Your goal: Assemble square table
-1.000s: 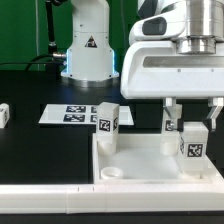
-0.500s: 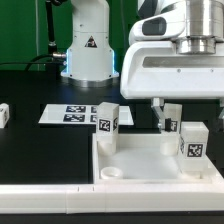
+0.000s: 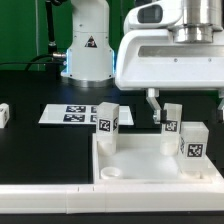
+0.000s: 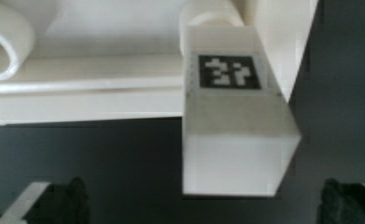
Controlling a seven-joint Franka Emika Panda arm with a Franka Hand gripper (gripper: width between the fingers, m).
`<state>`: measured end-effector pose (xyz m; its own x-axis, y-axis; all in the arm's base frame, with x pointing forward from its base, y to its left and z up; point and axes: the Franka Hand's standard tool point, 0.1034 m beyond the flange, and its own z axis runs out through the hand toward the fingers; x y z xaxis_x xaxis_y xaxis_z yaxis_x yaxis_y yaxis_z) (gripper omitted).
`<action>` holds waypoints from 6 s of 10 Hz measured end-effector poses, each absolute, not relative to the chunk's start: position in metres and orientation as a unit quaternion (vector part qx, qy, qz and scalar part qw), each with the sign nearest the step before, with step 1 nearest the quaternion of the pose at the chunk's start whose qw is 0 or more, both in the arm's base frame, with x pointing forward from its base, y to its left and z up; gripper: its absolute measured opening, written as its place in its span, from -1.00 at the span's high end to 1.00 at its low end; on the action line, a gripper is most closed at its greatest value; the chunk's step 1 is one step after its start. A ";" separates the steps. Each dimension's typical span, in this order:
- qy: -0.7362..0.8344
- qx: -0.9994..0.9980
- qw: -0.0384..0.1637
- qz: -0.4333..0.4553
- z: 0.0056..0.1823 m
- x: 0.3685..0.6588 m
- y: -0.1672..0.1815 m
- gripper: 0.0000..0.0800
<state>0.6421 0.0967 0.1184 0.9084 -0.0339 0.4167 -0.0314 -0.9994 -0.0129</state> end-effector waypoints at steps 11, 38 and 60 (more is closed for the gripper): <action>0.033 -0.999 0.010 -0.036 0.104 0.643 0.109 -0.62; 0.584 -0.810 0.038 -0.034 0.086 0.639 0.107 0.02; 0.139 -0.989 0.008 -0.060 0.085 0.642 0.110 0.28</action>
Offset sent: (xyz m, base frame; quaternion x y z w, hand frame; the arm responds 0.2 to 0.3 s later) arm 0.0000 0.0000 0.0000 0.0000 0.0000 0.0000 1.0000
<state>0.6425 0.1104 0.0854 0.9544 -0.2748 0.1167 -0.2729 -0.9615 -0.0320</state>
